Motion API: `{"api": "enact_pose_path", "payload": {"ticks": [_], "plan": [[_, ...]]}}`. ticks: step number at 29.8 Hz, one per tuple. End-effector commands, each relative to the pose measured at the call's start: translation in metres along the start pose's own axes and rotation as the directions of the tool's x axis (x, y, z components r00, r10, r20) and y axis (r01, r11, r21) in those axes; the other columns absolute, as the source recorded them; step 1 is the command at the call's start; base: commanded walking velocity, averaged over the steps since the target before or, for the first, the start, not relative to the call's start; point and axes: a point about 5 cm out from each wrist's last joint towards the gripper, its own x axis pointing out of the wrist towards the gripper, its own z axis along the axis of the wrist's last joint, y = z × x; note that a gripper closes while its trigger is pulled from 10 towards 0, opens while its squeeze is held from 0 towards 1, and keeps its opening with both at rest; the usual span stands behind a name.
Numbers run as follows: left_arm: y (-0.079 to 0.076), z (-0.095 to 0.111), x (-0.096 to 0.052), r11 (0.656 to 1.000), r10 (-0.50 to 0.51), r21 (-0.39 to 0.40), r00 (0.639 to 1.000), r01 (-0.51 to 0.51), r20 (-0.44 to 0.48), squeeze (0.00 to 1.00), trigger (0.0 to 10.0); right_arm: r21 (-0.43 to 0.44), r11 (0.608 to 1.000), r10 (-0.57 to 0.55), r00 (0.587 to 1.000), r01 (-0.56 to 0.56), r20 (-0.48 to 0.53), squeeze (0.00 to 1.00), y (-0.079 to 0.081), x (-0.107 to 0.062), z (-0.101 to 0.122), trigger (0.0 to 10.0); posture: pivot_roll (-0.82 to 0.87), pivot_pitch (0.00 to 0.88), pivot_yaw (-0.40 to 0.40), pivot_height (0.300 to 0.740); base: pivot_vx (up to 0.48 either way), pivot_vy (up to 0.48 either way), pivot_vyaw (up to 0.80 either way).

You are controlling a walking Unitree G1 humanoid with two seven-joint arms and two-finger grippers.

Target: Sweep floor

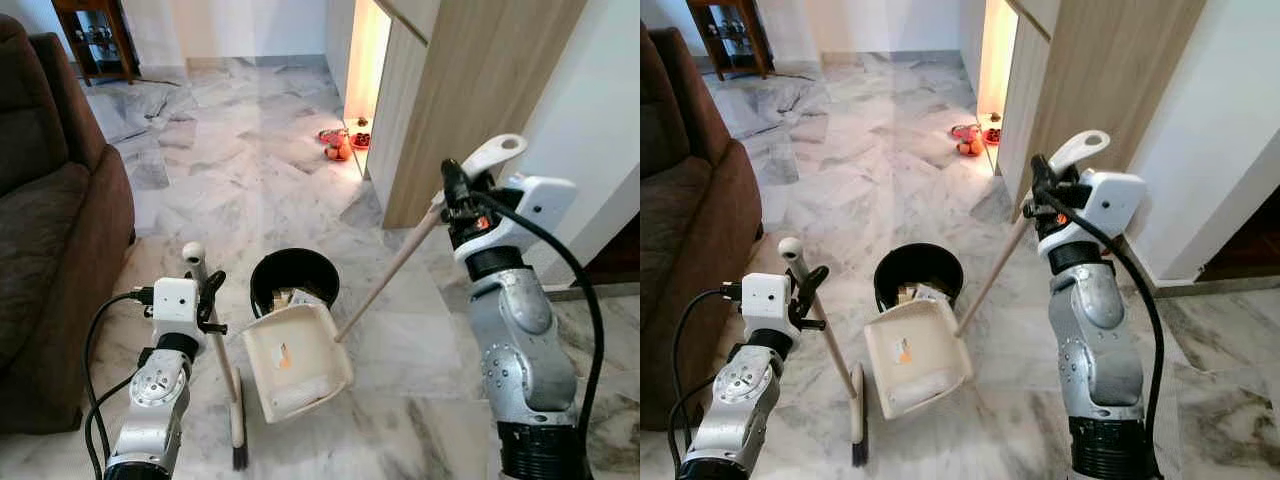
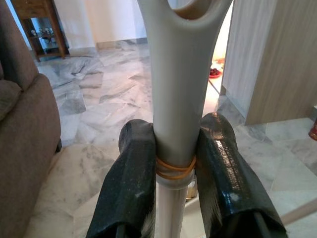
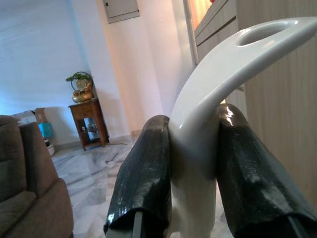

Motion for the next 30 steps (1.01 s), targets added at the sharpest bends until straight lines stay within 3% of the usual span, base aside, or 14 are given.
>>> {"api": "enact_pose_path", "payload": {"ticks": [1, 11, 20, 30], "plan": [[0.001, 0.007, 0.002, 1.0, -0.005, 0.008, 0.999, 0.005, 0.039, 0.0, 10.0, 0.006, 1.0, 0.002, 0.995, -0.003, 0.103, 0.0, 0.002, 0.004, 0.027, 10.0, 0.06, 0.042, -0.026, 0.74, 0.0, 0.0, 0.0], [0.004, 0.007, -0.001, 1.0, 0.025, 0.005, 0.998, -0.025, 0.054, 0.0, 10.0, 0.032, 0.999, -0.036, 0.972, 0.03, 0.233, 0.0, 0.006, 0.014, 0.058, 10.0, 0.06, 0.043, -0.029, 0.74, 0.0, 0.0, 0.0], [0.017, 0.011, -0.009, 0.995, 0.089, 0.039, 0.991, -0.094, 0.1, 0.0, 10.0, 0.04, 0.998, -0.047, 0.97, 0.039, 0.237, 0.0, 0.01, 0.018, 0.057, 10.0, 0.07, 0.04, -0.033, 0.74, 0.0, 0.0, 0.0], [0.017, 0.01, -0.011, 0.994, 0.091, 0.048, 0.99, -0.096, 0.104, 0.0, 10.0, 0.049, 0.998, -0.041, 0.969, 0.029, 0.243, 0.0, 0.013, 0.019, 0.058, 10.0, 0.07, 0.035, -0.034, 0.74, 0.186, 0.0, 0.0]]}}
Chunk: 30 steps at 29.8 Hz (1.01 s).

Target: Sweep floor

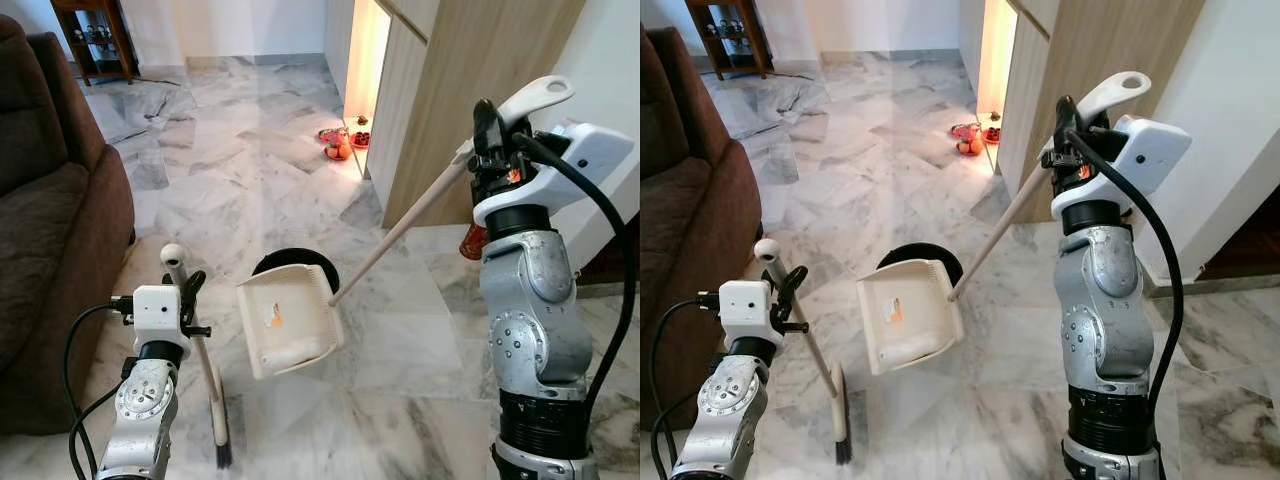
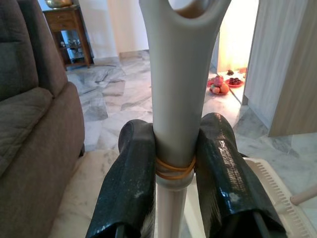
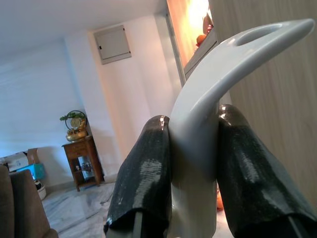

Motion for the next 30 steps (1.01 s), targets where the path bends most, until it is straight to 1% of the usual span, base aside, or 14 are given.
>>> {"api": "enact_pose_path", "payload": {"ticks": [1, 8, 15, 30], "plan": [[0.0012, 0.0107, 0.0018, 1.0, 0.002, 0.025, 0.998, -0.004, 0.061, 0.0, 10.0, 0.019, 1.0, 0.021, 0.996, -0.023, 0.088, 0.0, 0.0067, 0.0046, 0.0162, 10.0, 0.07, 0.035, -0.034, 0.74, 0.255, 0.0, 0.0], [-0.0015, 0.0109, 0.003, 1.0, -0.002, 0.023, 0.998, 0.0, 0.063, 0.0, 10.0, 0.018, 0.999, 0.031, 0.996, -0.033, 0.084, 0.0, 0.0084, 0.0043, 0.0147, 10.0, 0.07, 0.02, -0.033, 0.74, 0.273, 0.0, 0.0], [-0.0025, 0.0108, 0.0029, 1.0, -0.006, 0.021, 0.998, 0.004, 0.062, 0.0, 10.0, 0.017, 0.999, 0.047, 0.995, -0.048, 0.087, 0.0, 0.011, 0.004, 0.0142, 10.0, 0.07, 0.016, -0.034, 0.74, 0.274, 0.0, 0.43], [-0.0031, 0.0112, 0.0042, 1.0, -0.001, 0.018, 0.998, 0.0, 0.065, 0.0, 10.0, 0.022, 0.998, 0.062, 0.994, -0.065, 0.09, 0.0, 0.0133, 0.0039, 0.0149, 10.0, 0.07, 0.024, -0.035, 0.74, 0.275, 0.0, 0.0]]}}
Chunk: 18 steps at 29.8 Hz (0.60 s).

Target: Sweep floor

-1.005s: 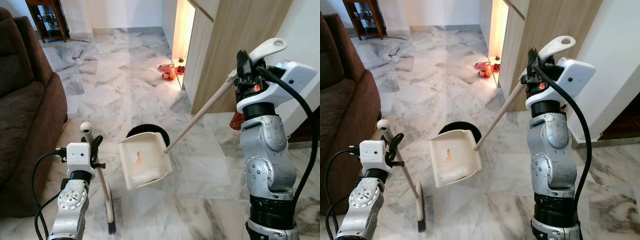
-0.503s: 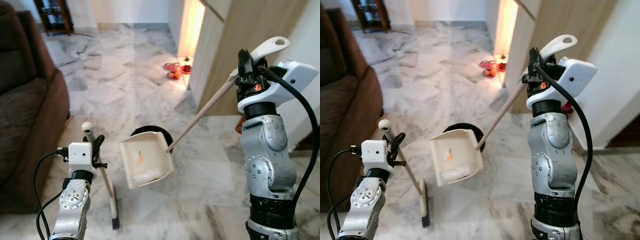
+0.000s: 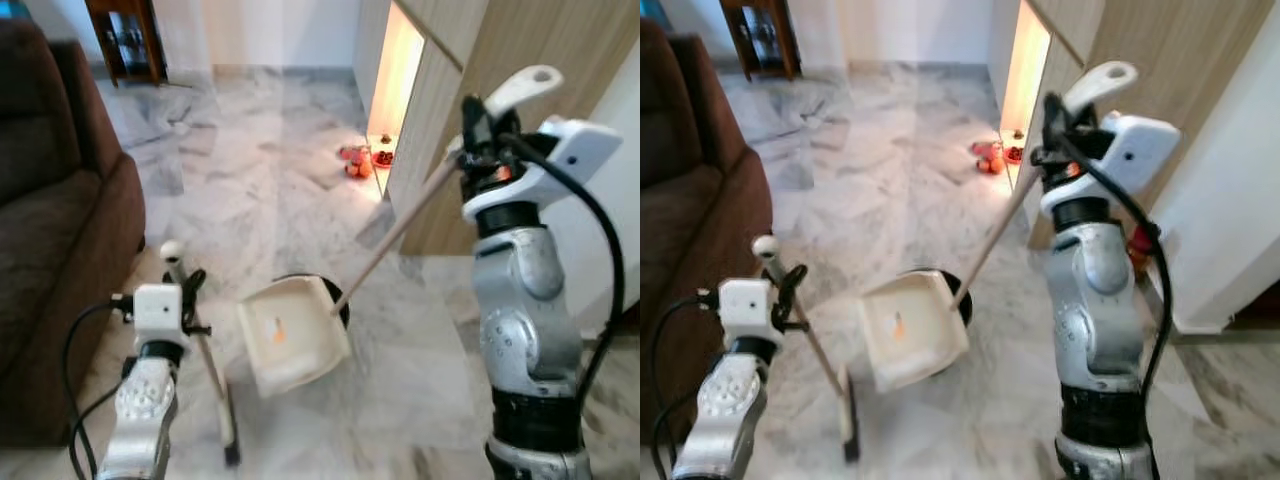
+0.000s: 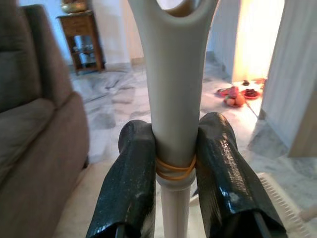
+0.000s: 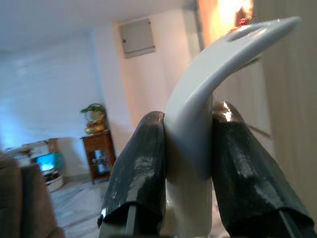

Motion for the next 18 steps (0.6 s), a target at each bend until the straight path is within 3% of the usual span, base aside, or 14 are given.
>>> {"api": "enact_pose_path", "payload": {"ticks": [1, 7, 18], "plan": [[-0.0036, 0.0083, 0.0037, 1.0, -0.007, 0.0, 0.999, 0.007, 0.043, 0.0, 10.0, 0.013, 1.0, -0.006, 0.997, 0.005, 0.075, 0.0, -0.0017, 0.0013, 0.0152, 10.0, 0.07, 0.024, -0.035, 0.74, 0.274, 0.0, 0.0], [-0.0039, 0.0087, 0.0041, 1.0, -0.003, 0.003, 0.999, 0.003, 0.044, 0.0, 10.0, 0.008, 1.0, 0.002, 0.997, -0.003, 0.074, 0.0, -0.0009, 0.0017, 0.0154, 10.0, 0.07, 0.026, -0.039, 0.74, 0.275, 0.0, 0.0], [-0.0024, 0.0078, 0.0031, 1.0, 0.004, 0.0, 0.999, -0.004, 0.041, 0.0, 10.0, 0.002, 1.0, 0.02, 0.997, -0.02, 0.075, 0.0, 0.0016, 0.0019, 0.0155, 10.0, 0.07, 0.031, -0.042, 0.74, 0.274, 0.0, 0.52]]}}
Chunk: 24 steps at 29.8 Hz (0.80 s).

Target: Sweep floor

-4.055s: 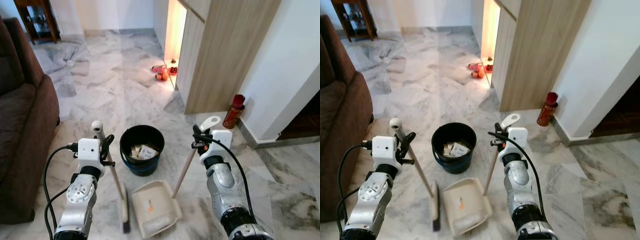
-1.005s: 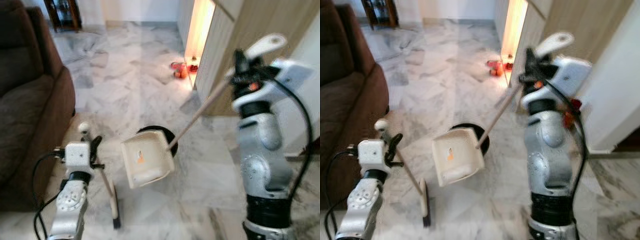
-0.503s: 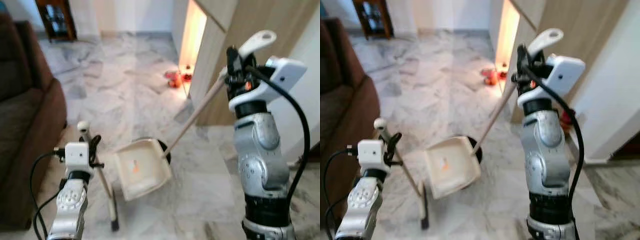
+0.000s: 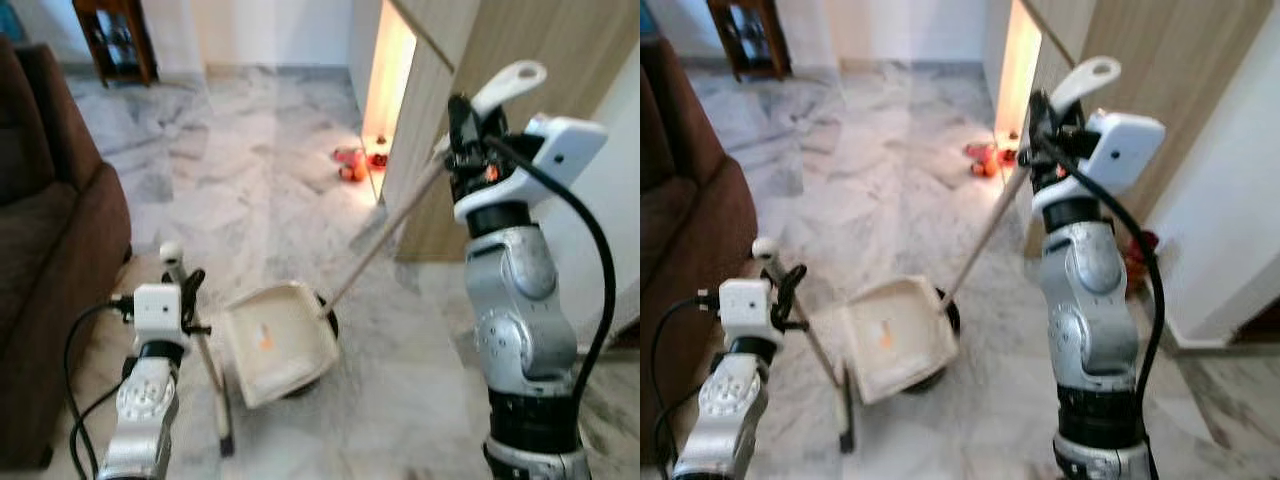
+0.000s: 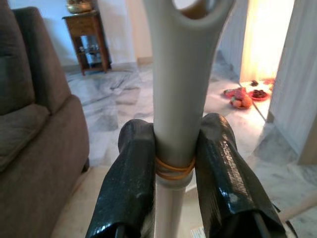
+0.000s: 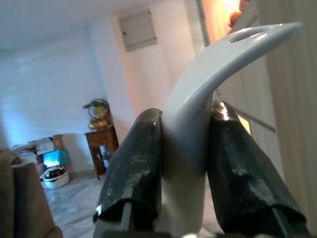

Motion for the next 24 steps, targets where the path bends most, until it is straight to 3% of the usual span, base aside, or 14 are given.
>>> {"api": "enact_pose_path", "payload": {"ticks": [1, 3, 24], "plan": [[0.0057, 0.0072, 0.0022, 1.0, 0.018, 0.005, 0.999, -0.018, 0.037, 0.0, 10.0, 0.001, 0.999, 0.041, 0.996, -0.041, 0.083, 0.0, 0.0101, 0.0046, 0.0172, 10.0, 0.07, 0.031, -0.042, 0.74, 0.274, 0.0, 0.65], [0.0057, 0.0073, 0.0022, 1.0, 0.02, 0.005, 0.999, -0.02, 0.038, 0.0, 10.0, 0.003, 0.999, 0.042, 0.996, -0.043, 0.082, 0.0, 0.0101, 0.0046, 0.0171, 10.0, 0.07, 0.031, -0.044, 0.74, 0.276, 0.0, 0.64], [0.0067, 0.0079, 0.0027, 1.0, 0.026, 0.006, 0.999, -0.027, 0.042, 0.0, 10.0, 0.022, 0.999, 0.04, 0.996, -0.042, 0.08, 0.0, 0.0106, 0.005, 0.0161, 10.0, 0.07, 0.032, -0.045, 0.74, 0.274, 0.0, 0.0]]}}
